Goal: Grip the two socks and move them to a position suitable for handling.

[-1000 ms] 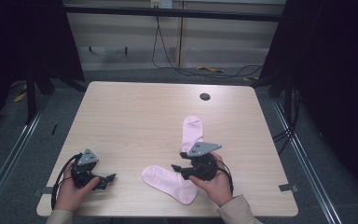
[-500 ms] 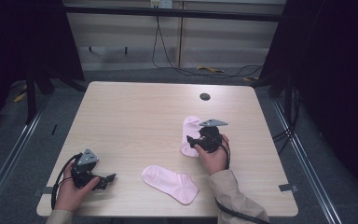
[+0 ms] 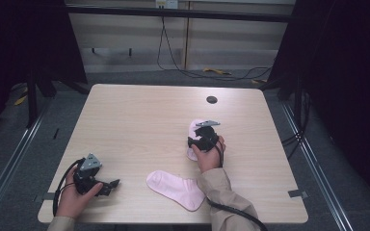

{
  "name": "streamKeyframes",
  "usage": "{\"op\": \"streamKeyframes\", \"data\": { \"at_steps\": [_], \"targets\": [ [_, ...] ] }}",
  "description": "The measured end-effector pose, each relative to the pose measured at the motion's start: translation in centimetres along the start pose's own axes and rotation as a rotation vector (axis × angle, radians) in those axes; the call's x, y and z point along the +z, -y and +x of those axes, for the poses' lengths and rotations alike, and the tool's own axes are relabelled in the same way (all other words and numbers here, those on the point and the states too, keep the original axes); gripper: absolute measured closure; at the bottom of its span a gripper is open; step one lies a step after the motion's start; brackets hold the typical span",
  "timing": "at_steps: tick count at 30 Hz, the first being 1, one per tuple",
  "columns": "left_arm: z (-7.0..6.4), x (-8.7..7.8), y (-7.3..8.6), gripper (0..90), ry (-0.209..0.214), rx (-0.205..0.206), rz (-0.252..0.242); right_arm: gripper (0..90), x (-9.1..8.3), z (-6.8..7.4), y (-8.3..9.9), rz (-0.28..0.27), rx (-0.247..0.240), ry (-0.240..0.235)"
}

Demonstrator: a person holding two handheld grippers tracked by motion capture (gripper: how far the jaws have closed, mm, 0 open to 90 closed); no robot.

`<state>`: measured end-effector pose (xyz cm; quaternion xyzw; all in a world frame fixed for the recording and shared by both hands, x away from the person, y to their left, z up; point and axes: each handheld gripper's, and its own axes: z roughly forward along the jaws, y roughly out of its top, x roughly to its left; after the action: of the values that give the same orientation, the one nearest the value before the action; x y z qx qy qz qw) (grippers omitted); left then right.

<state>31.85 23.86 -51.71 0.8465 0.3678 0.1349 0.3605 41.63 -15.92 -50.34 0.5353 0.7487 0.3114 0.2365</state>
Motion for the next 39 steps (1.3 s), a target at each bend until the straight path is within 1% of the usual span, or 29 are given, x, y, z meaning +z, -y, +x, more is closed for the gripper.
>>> {"op": "streamKeyframes", "data": {
  "at_steps": [1,2,3,4,5,7,9,12,13,14,15,16,17,18,21,22,23,24,25,26,27,29,30,31,32,33,35,37,39],
  "targets": [
    [0.0,0.0,0.0,0.0,0.000,0.000,0.000,78.1,-0.3,-0.2,-0.1,0.012,-0.017,-0.023],
    [0.0,0.0,0.0,0.0,0.000,0.000,0.000,78.1,-0.3,-0.2,-0.1,0.012,-0.017,-0.023],
    [0.0,0.0,0.0,0.0,0.001,0.000,0.000,83.1,-0.6,-0.6,-0.1,0.006,0.011,-0.056],
    [0.0,0.0,0.0,0.0,0.000,0.001,0.000,83.5,-0.9,-0.9,-0.1,-0.010,0.008,-0.073],
    [0.0,0.0,0.0,0.0,0.000,0.001,0.000,83.5,-0.9,-0.9,-0.1,-0.010,0.008,-0.073],
    [0.0,0.0,0.0,0.0,0.001,0.000,0.000,83.8,-1.8,-1.3,-0.4,-0.035,-0.023,-0.093],
    [0.0,0.0,0.0,0.0,0.001,0.000,0.000,83.9,-2.7,-1.6,-0.7,-0.061,-0.039,-0.130],
    [0.0,0.0,0.0,0.0,0.001,0.000,0.000,84.0,-4.5,-1.9,-1.1,-0.089,-0.095,-0.175],
    [0.0,0.0,0.0,0.0,0.000,0.001,-0.001,84.0,-5.8,-1.8,-1.3,-0.108,-0.142,-0.205],
    [0.0,0.0,0.0,0.0,0.000,0.001,-0.001,84.0,-5.8,-1.8,-1.3,-0.108,-0.142,-0.205],
    [0.0,0.0,0.0,0.0,0.000,0.000,0.000,84.0,-6.9,-1.7,-1.4,-0.115,-0.185,-0.229],
    [0.0,0.0,0.0,0.0,0.000,0.000,0.000,84.0,-6.9,-1.7,-1.4,-0.115,-0.185,-0.229],
    [0.0,0.0,0.0,0.0,-0.001,0.005,0.001,83.9,-7.9,-1.6,-1.3,-0.119,-0.217,-0.258],
    [0.0,0.0,0.0,0.0,-0.001,0.005,0.001,83.9,-7.9,-1.6,-1.3,-0.119,-0.217,-0.258],
    [0.0,0.0,0.0,0.0,0.000,0.000,0.000,78.6,-8.7,-1.4,-0.7,-0.122,-0.262,-0.338],
    [0.0,0.0,0.0,0.0,0.000,0.000,0.000,72.6,-8.8,-1.3,-0.4,-0.130,-0.284,-0.355],
    [0.0,0.0,0.0,0.0,0.000,0.000,0.000,58.6,-8.8,-1.1,0.2,-0.132,-0.291,-0.369],
    [0.0,0.0,0.0,0.0,0.000,0.000,0.000,58.6,-8.8,-1.1,0.2,-0.132,-0.291,-0.369],
    [0.0,0.0,0.0,0.0,0.000,0.001,-0.001,53.5,-8.8,-1.1,0.5,-0.131,-0.282,-0.394],
    [0.0,0.0,0.0,0.0,0.000,0.001,-0.001,51.3,-8.9,-1.1,0.8,-0.141,-0.280,-0.385],
    [0.0,0.0,0.0,0.0,-0.004,0.006,0.000,51.2,-9.3,-1.0,1.6,-0.135,-0.279,-0.374],
    [0.0,0.0,0.0,0.0,-0.007,0.004,0.000,51.2,-9.5,-1.0,2.0,-0.130,-0.277,-0.369],
    [0.0,0.0,0.0,0.0,-0.003,0.003,0.001,51.3,-9.6,-1.0,2.5,-0.117,-0.283,-0.358],
    [0.0,0.0,0.0,0.0,-0.006,0.003,0.000,52.3,-9.9,-1.1,3.6,-0.084,-0.298,-0.334],
    [0.0,0.0,0.0,0.0,-0.006,0.002,0.001,52.3,-9.9,-1.1,3.6,-0.084,-0.298,-0.334],
    [0.0,0.0,0.0,0.0,-0.007,0.004,-0.001,54.7,-10.1,-1.3,4.7,-0.078,-0.299,-0.336],
    [0.0,0.0,0.0,0.0,-0.006,0.003,0.001,55.5,-10.3,-1.3,5.3,-0.067,-0.309,-0.327],
    [0.0,0.0,0.0,0.0,-0.006,0.003,0.001,58.3,-10.5,-1.6,6.9,-0.036,-0.309,-0.316],
    [0.0,0.0,0.0,0.0,-0.006,0.003,0.001,58.6,-10.5,-1.8,7.4,-0.021,-0.315,-0.300]
  ]
}}
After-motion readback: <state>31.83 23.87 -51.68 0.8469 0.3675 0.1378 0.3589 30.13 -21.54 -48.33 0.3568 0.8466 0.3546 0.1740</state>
